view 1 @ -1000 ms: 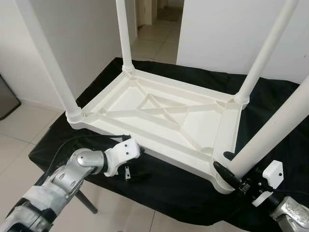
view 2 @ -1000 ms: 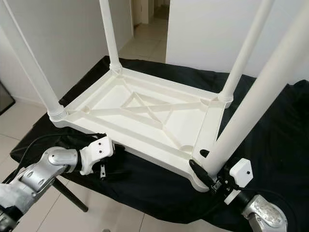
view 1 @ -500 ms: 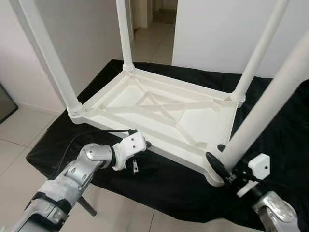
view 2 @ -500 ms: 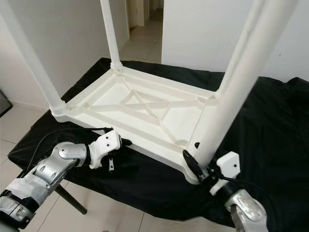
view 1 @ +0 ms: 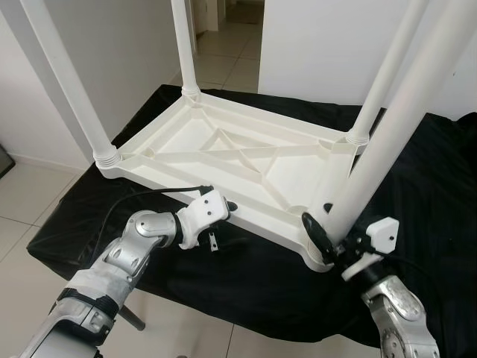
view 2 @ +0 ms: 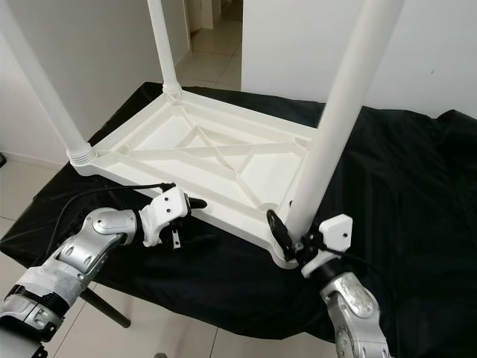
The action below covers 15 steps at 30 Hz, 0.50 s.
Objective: Building children table
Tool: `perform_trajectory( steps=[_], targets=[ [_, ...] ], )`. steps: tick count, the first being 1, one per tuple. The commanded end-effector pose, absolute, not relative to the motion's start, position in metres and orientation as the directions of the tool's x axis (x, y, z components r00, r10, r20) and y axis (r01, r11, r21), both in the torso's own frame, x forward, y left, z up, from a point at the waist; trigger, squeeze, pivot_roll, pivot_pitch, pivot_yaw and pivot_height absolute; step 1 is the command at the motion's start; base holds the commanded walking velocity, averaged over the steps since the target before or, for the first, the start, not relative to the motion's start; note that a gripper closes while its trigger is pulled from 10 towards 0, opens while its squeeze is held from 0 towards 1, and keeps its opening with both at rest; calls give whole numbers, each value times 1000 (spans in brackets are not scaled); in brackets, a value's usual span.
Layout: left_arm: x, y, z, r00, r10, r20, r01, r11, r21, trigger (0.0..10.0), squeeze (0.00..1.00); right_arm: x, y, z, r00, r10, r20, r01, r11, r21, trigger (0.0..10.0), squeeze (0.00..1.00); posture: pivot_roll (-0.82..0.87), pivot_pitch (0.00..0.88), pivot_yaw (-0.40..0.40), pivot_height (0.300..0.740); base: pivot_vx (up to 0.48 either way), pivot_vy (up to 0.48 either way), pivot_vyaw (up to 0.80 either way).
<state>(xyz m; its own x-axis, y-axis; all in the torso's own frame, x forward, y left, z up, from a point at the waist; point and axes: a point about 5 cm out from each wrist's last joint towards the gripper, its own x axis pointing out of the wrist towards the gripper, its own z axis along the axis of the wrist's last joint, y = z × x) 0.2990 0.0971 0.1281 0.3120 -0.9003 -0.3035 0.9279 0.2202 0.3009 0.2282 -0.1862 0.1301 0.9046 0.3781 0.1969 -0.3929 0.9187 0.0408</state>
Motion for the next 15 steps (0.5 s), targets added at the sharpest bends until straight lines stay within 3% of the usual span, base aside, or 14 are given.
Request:
perform_trajectory(
  steps=[1, 4, 5, 15],
  targets=[
    [308, 102, 131, 510, -828, -233, 838, 418, 350, 10000, 0, 230, -188, 132, 909, 364, 203, -383, 921, 64, 10000, 1000, -55, 0, 25, 740, 0, 0, 0],
    [301, 105, 136, 493, -845, -205, 851, 420, 314, 10000, 0, 231, -195, 137, 918, 336, 208, -358, 931, 72, 10000, 1000, -51, 0, 17, 740, 0, 0, 0],
    [297, 105, 138, 488, -851, -195, 857, 424, 293, 10000, 0, 231, -198, 136, 918, 342, 198, -361, 930, 66, 10000, 0, -46, 0, 12, 740, 0, 0, 0],
    [279, 105, 148, 502, -854, -134, 855, 467, 227, 10000, 0, 233, -208, 138, 899, 409, 156, -417, 909, 18, 10000, 0, -29, 0, -7, 740, 0, 0, 0]
  ],
)
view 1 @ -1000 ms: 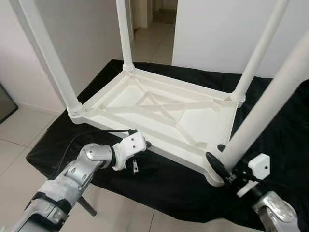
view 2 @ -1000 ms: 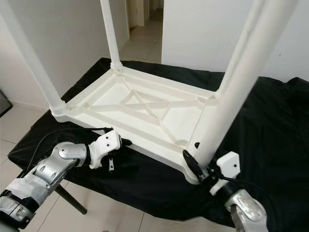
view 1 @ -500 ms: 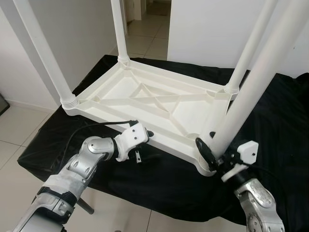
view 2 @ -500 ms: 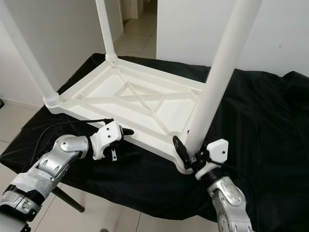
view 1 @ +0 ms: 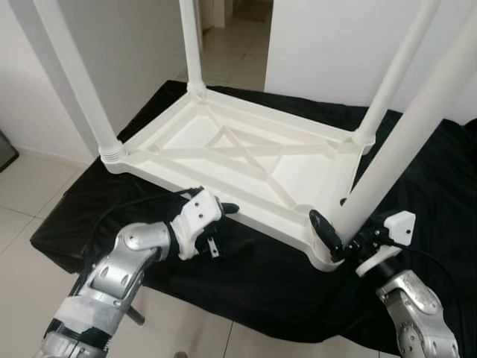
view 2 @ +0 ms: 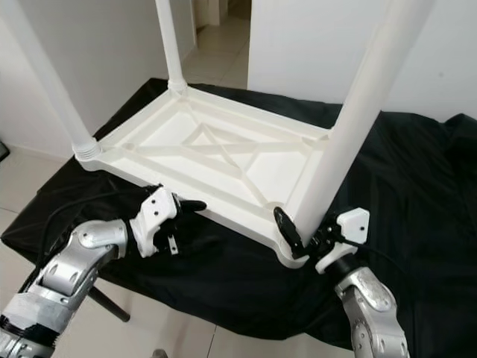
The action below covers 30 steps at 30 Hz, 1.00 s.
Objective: Building children table
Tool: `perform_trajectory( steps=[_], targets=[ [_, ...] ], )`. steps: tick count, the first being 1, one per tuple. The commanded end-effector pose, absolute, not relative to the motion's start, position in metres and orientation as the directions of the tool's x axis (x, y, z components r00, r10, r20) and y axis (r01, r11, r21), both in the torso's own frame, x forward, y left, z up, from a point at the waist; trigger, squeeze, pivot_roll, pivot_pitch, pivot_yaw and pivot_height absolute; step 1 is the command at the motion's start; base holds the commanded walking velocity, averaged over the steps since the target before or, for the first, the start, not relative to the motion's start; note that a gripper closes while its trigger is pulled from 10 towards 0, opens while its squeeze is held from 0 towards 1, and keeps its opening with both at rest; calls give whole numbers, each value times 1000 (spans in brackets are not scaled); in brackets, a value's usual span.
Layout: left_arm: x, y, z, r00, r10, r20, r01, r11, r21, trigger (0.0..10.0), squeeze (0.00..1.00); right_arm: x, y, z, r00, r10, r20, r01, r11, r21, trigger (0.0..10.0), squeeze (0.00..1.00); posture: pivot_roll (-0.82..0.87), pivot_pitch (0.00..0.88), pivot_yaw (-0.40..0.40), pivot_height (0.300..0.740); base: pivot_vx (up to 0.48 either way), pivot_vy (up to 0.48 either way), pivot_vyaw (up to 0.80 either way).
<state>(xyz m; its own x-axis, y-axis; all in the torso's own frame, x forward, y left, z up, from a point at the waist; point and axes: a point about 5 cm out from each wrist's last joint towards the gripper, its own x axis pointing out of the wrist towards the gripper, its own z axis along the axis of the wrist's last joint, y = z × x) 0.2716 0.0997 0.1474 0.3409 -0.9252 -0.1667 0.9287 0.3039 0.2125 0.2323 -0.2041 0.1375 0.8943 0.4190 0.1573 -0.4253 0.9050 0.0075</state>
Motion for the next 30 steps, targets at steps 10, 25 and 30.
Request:
perform_trajectory(
  steps=[10, 25, 30],
  targets=[
    [283, 136, 160, 639, -762, -104, 761, 608, 225, 10000, 0, 250, -218, 141, 845, 527, 90, -522, 850, -69, 10000, 0, -14, 0, -24, 740, 0, 0, 0],
    [247, 148, 179, 581, -814, 12, 812, 581, 62, 10000, 0, 243, -221, 137, 839, 541, 60, -537, 841, -67, 0, 0, -12, 0, -34, 740, 0, 0, 0],
    [244, 153, 175, 609, -793, 6, 793, 609, 22, 10000, 0, 238, -221, 138, 905, 412, 108, -411, 911, -34, 0, 0, -22, 0, -34, 740, 0, 0, 0]
  ],
)
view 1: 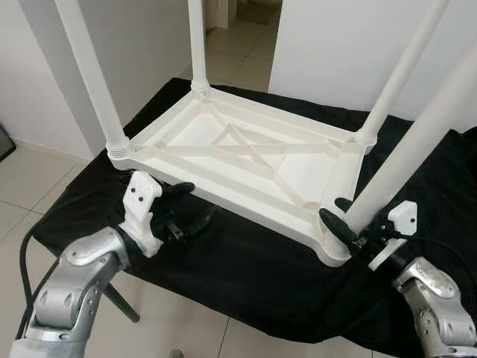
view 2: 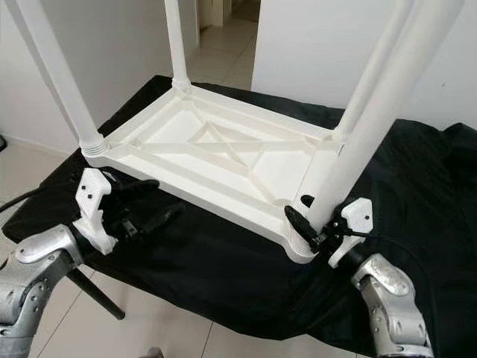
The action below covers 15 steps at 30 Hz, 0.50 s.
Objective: Building children table
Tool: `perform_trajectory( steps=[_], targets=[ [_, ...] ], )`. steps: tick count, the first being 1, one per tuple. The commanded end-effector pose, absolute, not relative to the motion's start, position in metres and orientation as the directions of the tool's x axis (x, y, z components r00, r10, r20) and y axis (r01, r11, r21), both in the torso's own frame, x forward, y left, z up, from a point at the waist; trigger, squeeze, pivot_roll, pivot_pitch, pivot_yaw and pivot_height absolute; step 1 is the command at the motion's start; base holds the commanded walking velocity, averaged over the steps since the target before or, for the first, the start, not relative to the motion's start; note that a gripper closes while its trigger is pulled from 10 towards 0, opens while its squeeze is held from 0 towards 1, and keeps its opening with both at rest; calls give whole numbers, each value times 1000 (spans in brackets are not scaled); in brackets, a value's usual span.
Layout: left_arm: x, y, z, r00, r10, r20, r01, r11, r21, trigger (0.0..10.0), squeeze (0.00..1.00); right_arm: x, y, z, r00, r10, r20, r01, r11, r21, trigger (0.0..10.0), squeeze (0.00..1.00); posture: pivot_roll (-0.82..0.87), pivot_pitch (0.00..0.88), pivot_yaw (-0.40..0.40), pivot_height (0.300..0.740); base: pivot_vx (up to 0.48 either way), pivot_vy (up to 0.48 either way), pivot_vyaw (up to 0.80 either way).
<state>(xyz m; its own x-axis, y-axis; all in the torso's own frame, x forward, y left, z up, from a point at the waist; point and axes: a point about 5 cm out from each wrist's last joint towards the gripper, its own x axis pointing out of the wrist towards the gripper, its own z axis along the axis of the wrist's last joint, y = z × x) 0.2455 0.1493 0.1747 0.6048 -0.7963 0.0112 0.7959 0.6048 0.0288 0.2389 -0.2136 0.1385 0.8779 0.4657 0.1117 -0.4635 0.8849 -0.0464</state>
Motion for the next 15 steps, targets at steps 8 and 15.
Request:
perform_trajectory(
  steps=[8, 15],
  targets=[
    [250, 162, 172, 713, -701, 26, 701, 712, -40, 10000, 0, 233, -216, 135, 981, 151, 123, -151, 988, -13, 0, 0, -34, 0, -29, 740, 0, 0, 0],
    [253, 159, 169, 790, -610, 56, 613, 786, -79, 10000, 0, 225, -205, 127, 992, -59, 108, 55, 998, 40, 0, 0, -40, 0, -25, 740, 0, 0, 0]
  ],
)
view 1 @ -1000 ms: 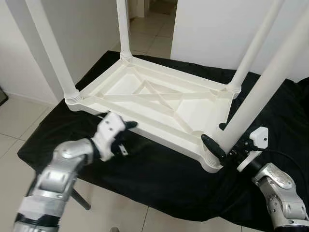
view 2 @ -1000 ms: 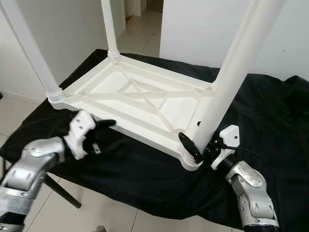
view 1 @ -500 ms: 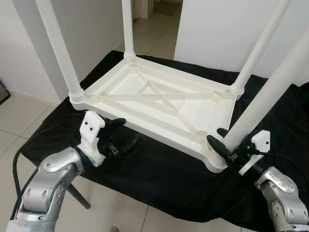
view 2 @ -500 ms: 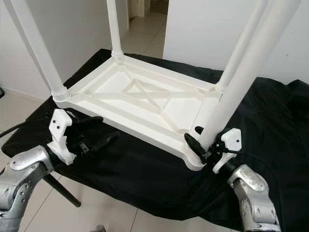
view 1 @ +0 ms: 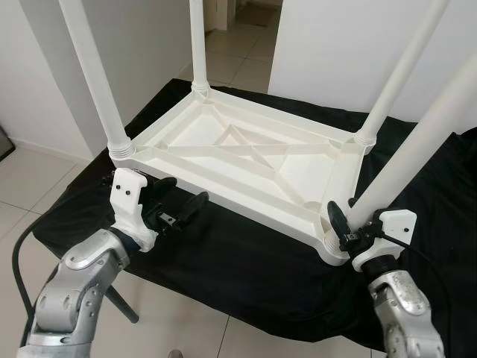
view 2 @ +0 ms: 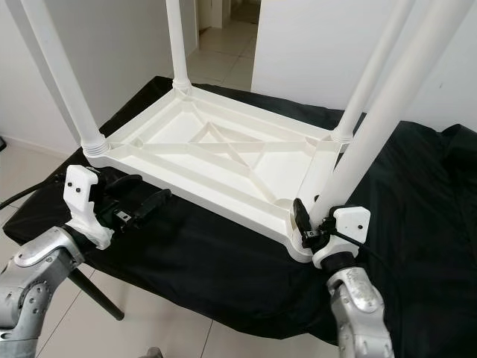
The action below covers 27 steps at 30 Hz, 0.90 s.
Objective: Building children table
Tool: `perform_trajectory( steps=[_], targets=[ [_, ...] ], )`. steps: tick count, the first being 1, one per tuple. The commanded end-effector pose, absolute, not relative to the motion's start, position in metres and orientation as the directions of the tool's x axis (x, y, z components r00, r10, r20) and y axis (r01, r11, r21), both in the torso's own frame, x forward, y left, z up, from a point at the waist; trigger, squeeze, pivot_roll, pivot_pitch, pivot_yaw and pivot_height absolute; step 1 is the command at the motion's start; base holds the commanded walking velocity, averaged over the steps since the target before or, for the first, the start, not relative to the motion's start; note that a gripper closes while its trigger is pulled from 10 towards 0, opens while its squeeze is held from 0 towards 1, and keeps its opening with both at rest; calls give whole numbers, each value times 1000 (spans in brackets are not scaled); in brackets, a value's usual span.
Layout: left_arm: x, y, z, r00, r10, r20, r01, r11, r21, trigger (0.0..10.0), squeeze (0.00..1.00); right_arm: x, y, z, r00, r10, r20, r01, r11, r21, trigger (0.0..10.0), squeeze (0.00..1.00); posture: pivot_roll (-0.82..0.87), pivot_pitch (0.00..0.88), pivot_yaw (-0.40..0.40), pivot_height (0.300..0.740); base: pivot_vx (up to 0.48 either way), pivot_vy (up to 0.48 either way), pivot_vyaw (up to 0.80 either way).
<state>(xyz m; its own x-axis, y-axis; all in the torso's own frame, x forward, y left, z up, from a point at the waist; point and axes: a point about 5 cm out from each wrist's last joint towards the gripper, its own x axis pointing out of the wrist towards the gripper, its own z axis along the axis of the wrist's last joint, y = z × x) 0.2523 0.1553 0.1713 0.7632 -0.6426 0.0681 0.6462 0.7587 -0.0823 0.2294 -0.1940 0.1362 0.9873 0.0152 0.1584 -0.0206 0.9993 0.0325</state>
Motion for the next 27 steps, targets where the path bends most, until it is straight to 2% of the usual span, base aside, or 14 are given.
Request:
perform_trajectory(
  steps=[1, 3, 5, 6, 7, 12, 13, 15, 19, 20, 21, 22, 25, 27],
  targets=[
    [253, 158, 168, 799, -599, 58, 601, 795, -82, 10000, 0, 223, -202, 125, 988, -118, 99, 113, 992, 53, 0, 0, -40, 0, -26, 740, 0, 0, 0],
    [251, 158, 167, 806, -590, 57, 592, 803, -65, 10000, 0, 221, -198, 123, 979, -180, 96, 173, 982, 76, 0, 0, -39, 0, -26, 740, 0, 0, 0],
    [251, 158, 167, 806, -590, 57, 592, 803, -65, 10000, 0, 221, -198, 123, 979, -180, 96, 173, 982, 76, 0, 0, -39, 0, -26, 740, 0, 0, 0],
    [250, 158, 167, 818, -572, 65, 575, 817, -52, 10000, 0, 220, -195, 123, 971, -218, 99, 209, 974, 91, 1059, 0, -40, 0, -23, 740, 0, 0, 0],
    [250, 159, 169, 829, -553, 78, 557, 829, -44, 10000, 0, 220, -192, 124, 965, -242, 101, 232, 968, 97, 9765, 0, -41, 0, -22, 740, 0, 0, 0],
    [247, 160, 174, 846, -518, 127, 528, 847, -60, 10000, 0, 221, -189, 126, 961, -256, 105, 244, 963, 110, 10000, 0, -43, 0, -22, 740, 0, 0, 0],
    [235, 150, 178, 794, -593, 131, 603, 795, -56, 9608, 0, 221, -190, 128, 957, -269, 113, 255, 959, 121, 10000, 1000, -44, 0, -23, 740, 0, 0, 0],
    [229, 145, 182, 771, -619, 151, 632, 773, -57, 10000, 0, 221, -190, 129, 954, -275, 122, 259, 957, 131, 10000, 1000, -43, 0, -24, 740, 0, 0, 0],
    [222, 140, 187, 732, -662, 161, 680, 726, -104, 10000, 0, 220, -190, 129, 950, -286, 122, 270, 954, 130, 10000, 1000, -43, 0, -24, 740, 0, 0, 0],
    [218, 137, 187, 703, -695, 150, 709, 700, -82, 10000, 0, 221, -190, 129, 951, -286, 120, 270, 954, 130, 10000, 894, -39, 0, -27, 740, 0, 0, 0],
    [218, 137, 187, 703, -695, 150, 709, 700, -82, 10000, 0, 221, -190, 129, 951, -286, 120, 270, 954, 130, 10000, 894, -39, 0, -27, 740, 0, 0, 0],
    [214, 132, 189, 666, -732, 144, 743, 667, -48, 10000, 0, 221, -190, 129, 951, -284, 123, 269, 955, 125, 10000, 0, -37, 0, -27, 740, 0, 0, 0],
    [211, 125, 189, 634, -764, 125, 769, 639, 4, 10000, 0, 222, -191, 130, 954, -268, 136, 253, 960, 118, 10000, 0, -36, 0, -25, 740, 0, 0, 0],
    [214, 120, 187, 647, -755, 108, 757, 653, 27, 10000, 0, 223, -192, 132, 959, -240, 148, 225, 968, 114, 10000, 0, -35, 0, -24, 740, 0, 0, 0]
  ],
)
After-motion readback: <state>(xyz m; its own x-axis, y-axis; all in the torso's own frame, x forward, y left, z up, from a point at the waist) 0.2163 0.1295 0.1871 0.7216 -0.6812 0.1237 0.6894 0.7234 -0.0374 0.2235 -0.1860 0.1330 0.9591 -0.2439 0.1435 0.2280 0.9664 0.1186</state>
